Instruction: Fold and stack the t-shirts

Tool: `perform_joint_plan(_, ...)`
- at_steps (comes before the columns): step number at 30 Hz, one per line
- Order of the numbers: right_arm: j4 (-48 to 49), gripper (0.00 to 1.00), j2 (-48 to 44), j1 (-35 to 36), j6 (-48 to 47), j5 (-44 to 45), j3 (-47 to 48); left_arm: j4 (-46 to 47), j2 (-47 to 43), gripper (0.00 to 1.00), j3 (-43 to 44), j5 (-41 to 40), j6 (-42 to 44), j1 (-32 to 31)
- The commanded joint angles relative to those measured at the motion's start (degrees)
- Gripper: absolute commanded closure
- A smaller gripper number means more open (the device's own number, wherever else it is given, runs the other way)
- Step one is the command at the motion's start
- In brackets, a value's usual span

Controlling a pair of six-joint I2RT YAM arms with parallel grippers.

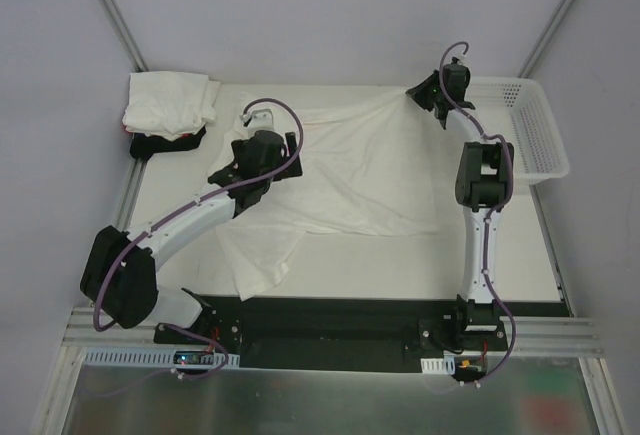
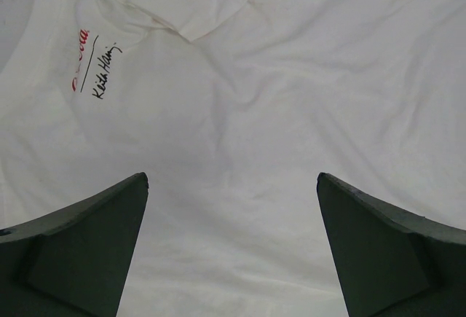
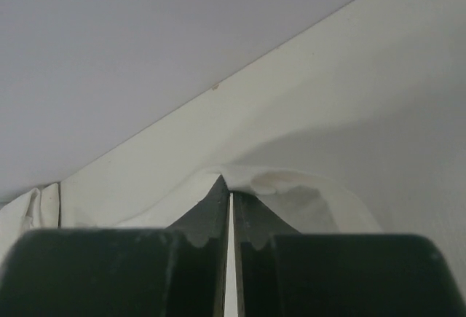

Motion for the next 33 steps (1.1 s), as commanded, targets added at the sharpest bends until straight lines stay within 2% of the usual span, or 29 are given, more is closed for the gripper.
perform_joint_plan(1, -1.5, 0.91, 1.8, -0.4, 1.5, 0.4, 3.7, 1.7, -2.5, 0.01, 2.2, -1.1, 1.9, -0.6)
perform_joint_plan(2, -1.3, 0.78, 1.8, -0.5, 1.5, 0.6, 3.4, 1.7, -2.8, 0.01, 2.1, -1.3, 2.1, -0.6)
perform_joint_plan(3, -1.0, 0.7, 1.6, -0.4, 1.6, 0.6, 3.2, 1.7, -3.3, 0.01, 1.9, -1.6, 2.2, -0.6)
perform_joint_plan(5, -0.7, 0.62, 0.8, -0.5, 0.6, 1.2, 2.8, 1.8, -4.5, 0.01, 1.4, -2.0, 2.6, -0.6)
perform_joint_plan(8, -0.7, 0.57, -1.3, -0.7, -1.7, 2.4, 2.1, 1.8, -5.7, 0.01, 0.9, -2.0, 3.8, -0.6)
perform_joint_plan(12, -0.4, 0.56, -4.6, -1.7, 0.9, -0.8, 1.6, 1.7, -6.3, 0.01, 0.4, -0.8, 4.0, -0.6)
perform_joint_plan(15, 1.1, 0.55, -10.2, -1.6, 2.9, -3.7, -3.8, 1.8, -6.9, 0.01, -0.1, 0.9, 3.0, -0.6)
perform_joint_plan(19, 12.3, 0.56, -20.6, -0.2, 6.8, -5.8, -27.9, 1.9, -8.4, 0.01, -1.7, 0.9, 1.2, -0.6)
perform_joint_plan(20, 15.8, 0.56, -21.9, 0.4, 7.3, -6.6, -31.1, 1.9, -8.7, 0.01, -1.8, 0.6, 1.3, -0.6)
perform_joint_plan(23, 17.6, 0.57, -23.0, 4.7, 7.6, -8.0, -36.5, 2.0, -10.4, 0.01, -1.9, -0.1, 2.4, -0.6)
perform_joint_plan(29, 20.8, 0.58, -16.4, 7.1, 11.8, -10.1, -36.3, 1.8, -15.0, 0.01, -3.3, -0.8, 3.1, -0.6)
perform_joint_plan(33, 21.7, 0.58, -11.3, 7.1, 14.1, -11.3, -32.6, 1.8, -18.6, 0.0, -5.8, -2.4, 2.1, -0.6)
